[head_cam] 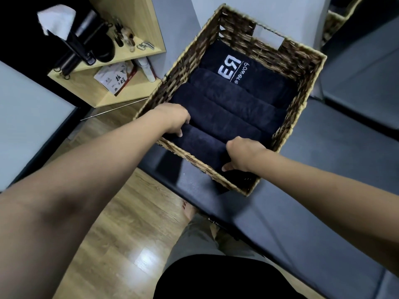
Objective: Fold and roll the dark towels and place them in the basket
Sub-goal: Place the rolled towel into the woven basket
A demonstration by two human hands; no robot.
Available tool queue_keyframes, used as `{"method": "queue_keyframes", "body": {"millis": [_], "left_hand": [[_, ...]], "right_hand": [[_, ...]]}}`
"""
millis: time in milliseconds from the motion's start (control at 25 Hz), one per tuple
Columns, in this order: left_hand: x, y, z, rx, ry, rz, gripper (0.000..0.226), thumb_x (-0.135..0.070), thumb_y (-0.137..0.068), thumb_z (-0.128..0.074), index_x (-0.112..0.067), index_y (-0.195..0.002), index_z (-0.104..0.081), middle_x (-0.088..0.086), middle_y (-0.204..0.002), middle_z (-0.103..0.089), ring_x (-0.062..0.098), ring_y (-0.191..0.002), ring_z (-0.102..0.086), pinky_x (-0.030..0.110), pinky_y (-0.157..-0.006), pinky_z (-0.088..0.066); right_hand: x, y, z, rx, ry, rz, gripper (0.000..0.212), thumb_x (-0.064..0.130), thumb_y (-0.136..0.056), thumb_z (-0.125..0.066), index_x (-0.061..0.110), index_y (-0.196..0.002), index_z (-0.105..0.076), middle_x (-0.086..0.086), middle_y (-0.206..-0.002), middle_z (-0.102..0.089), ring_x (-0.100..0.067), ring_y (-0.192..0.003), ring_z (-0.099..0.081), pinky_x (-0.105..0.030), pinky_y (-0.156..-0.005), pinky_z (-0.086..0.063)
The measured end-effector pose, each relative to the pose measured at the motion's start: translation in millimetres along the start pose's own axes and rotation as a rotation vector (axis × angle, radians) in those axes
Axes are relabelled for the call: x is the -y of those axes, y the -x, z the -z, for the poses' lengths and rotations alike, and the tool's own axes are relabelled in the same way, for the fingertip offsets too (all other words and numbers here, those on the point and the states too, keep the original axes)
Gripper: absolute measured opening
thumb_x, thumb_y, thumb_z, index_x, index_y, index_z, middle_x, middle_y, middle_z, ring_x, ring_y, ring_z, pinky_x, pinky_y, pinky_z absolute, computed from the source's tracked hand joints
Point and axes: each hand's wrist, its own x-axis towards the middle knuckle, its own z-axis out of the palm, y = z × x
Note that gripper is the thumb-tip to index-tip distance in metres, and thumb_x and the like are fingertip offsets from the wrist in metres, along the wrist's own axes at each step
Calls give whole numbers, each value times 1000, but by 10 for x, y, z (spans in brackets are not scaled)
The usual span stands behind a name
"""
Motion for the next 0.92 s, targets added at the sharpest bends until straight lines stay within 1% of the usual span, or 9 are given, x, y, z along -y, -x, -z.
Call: {"method": "queue_keyframes", "body": {"millis": [120, 200, 280, 360, 480, 560, 720, 800, 920], "left_hand": [[-62, -47, -77, 46, 8, 27, 51, -38, -84, -78, -19, -130, -66, 9, -125, -67, 30, -116, -61, 38, -94, -52], [-69, -116, -147, 64, 66, 26, 52, -38, -87, -75, -18, -134, -64, 9, -132, -64, 30, -122, -58, 40, -102, -49], [-40, -187, -186, 82, 142, 33, 56, -35, -91, -73, -18, -142, -58, 8, -144, -57, 29, -132, -52, 36, -110, -42], [-17, -228, -169, 103, 172, 31, 58, -33, -93, -71, -17, -146, -53, 8, -148, -54, 28, -136, -49, 33, -112, -39], [-41, -230, -124, 116, 184, 32, 59, -33, -94, -69, -17, -148, -51, 8, -149, -53, 28, -136, -49, 32, -111, -38], [-33, -211, -110, 107, 172, 31, 59, -33, -94, -69, -18, -148, -50, 9, -150, -52, 29, -137, -48, 33, -112, -38], [21, -96, -46, 44, 176, 6, 55, -35, -93, -70, -18, -143, -55, 6, -145, -56, 28, -135, -50, 35, -112, -39], [25, -33, 95, -15, 172, -22, 50, -39, -95, -66, -20, -140, -58, 4, -141, -60, 26, -133, -51, 36, -110, -40], [-88, 70, 407, -165, 193, -33, 48, -49, -97, -56, -28, -140, -56, 0, -139, -60, 25, -129, -54, 42, -104, -46]], "right_hand": [[18, -65, -67, 43, -45, -22, 49, 37, -86, -79, 4, -119, -61, -16, -115, -66, -36, -106, -68, -36, -76, -50], [-21, -140, -88, 89, -69, -45, 48, 33, -89, -77, 2, -122, -60, -19, -119, -66, -36, -108, -67, -35, -80, -52], [-52, -223, -107, 134, -82, -61, 49, 33, -90, -76, 1, -124, -58, -19, -120, -67, -35, -109, -67, -35, -83, -53], [-62, -269, -110, 157, -85, -65, 49, 33, -91, -75, 1, -124, -58, -19, -121, -67, -35, -110, -66, -35, -83, -52], [-140, -247, -64, 168, -168, -78, 49, 35, -91, -74, 2, -123, -58, -18, -123, -65, -35, -111, -65, -32, -79, -47], [-211, -214, -22, 151, -194, -60, 48, 40, -91, -72, 5, -120, -57, -16, -120, -65, -34, -107, -65, -33, -79, -48], [-239, -144, 5, 135, -142, -28, 51, 48, -92, -68, 8, -119, -54, -11, -116, -58, -33, -108, -62, -37, -82, -49], [-264, -102, 112, 70, -98, 3, 50, 51, -95, -62, 10, -123, -56, -10, -123, -59, -32, -110, -61, -39, -89, -51], [-382, 6, 394, -204, -120, 34, 44, 51, -97, -55, 15, -123, -61, -8, -122, -63, -32, -111, -62, -37, -83, -51]]}}
